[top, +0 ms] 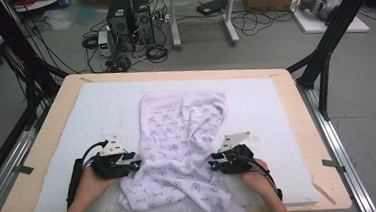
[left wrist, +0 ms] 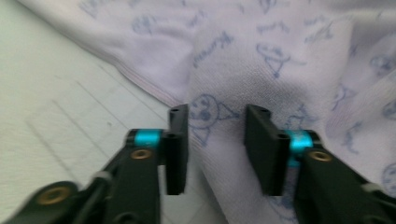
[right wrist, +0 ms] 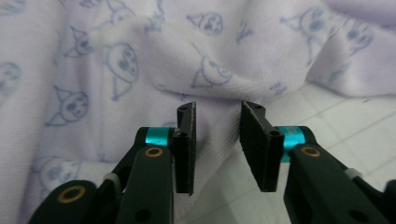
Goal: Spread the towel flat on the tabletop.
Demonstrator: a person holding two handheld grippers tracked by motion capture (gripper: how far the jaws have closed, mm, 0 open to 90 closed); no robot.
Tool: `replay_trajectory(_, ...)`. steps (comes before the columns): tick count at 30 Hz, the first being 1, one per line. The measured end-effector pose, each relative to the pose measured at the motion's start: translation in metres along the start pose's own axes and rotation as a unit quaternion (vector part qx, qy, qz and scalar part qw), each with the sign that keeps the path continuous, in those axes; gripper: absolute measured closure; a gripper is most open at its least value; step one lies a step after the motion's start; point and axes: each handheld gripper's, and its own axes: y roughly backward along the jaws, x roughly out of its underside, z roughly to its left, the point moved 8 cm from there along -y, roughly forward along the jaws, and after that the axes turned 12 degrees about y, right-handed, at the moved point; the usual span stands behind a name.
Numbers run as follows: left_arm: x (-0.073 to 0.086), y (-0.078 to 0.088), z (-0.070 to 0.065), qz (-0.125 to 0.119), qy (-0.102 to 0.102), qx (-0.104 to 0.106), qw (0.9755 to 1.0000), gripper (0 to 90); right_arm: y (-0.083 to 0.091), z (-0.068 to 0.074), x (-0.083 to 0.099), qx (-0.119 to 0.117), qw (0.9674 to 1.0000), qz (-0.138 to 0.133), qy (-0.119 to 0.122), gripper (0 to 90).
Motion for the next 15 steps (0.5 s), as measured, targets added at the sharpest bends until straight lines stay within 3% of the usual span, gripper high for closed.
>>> replay_trajectory(2, 0.001, 0.000, -0.003, -0.003, -0.007, 0.002, 1.0000, 80.1, 0.000, 0.001, 0.000, -0.019, 0.9997, -0.014, -0.001, 80.7)
replay_trajectory(4, 0.002, 0.002, -0.005, -0.002, -0.011, 0.000, 0.9999, 84.8, 0.000, 0.003, 0.000, -0.021, 0.9996, -0.015, 0.010, 84.3)
replay_trajectory(8, 0.002, 0.011, -0.010, -0.009, -0.019, 0.003, 0.9998, 86.5, 0.006, 0.007, -0.003, -0.022, 0.9992, -0.022, 0.023, 85.5)
replay_trajectory(15, 0.001, 0.036, -0.021, -0.035, -0.031, 0.002, 0.9989, 86.8, 0.041, 0.014, -0.002, 0.003, 0.9986, -0.045, 0.028, 85.5)
